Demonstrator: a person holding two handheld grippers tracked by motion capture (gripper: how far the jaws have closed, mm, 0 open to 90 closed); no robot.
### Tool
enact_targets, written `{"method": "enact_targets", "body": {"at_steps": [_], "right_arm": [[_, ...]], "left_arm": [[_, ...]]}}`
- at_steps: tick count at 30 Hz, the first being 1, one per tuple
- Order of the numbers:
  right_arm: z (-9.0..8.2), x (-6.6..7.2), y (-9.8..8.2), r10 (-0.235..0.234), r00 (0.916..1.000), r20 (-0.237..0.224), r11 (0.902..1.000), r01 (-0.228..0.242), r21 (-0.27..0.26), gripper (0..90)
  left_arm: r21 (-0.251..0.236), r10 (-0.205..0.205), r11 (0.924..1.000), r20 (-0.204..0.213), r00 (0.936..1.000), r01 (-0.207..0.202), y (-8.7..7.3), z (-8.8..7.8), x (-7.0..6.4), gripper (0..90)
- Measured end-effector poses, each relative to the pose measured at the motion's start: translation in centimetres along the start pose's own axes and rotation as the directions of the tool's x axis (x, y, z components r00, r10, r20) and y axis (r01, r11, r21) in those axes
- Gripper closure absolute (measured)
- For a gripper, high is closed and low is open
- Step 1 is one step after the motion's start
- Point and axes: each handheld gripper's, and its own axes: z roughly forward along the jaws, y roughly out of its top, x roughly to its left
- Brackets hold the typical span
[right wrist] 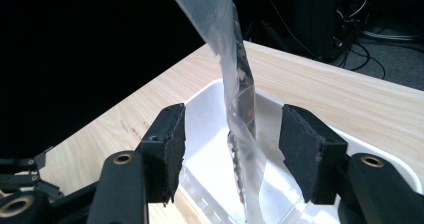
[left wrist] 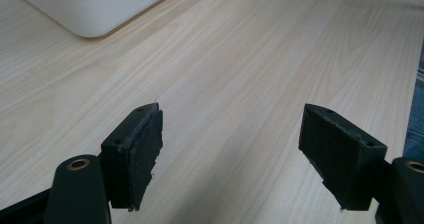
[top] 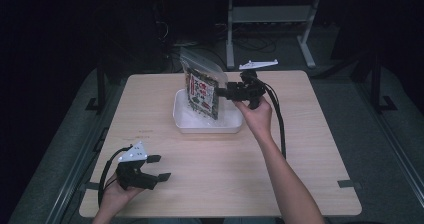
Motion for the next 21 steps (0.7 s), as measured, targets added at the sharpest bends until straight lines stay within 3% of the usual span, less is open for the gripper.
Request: {"method": "enact_targets", "body": {"at_steps": [21], "right_arm": [[-3.5, -0.5, -3.5, 0.023, 0.9997, 0.003, 0.9994, -0.023, 0.024, 39.3]], "left_arm": [[0.01, 0.007, 0.9999, -0.005, 1.0, -0.006, 0.1, 0.3, -0.1, 24.2]]}}
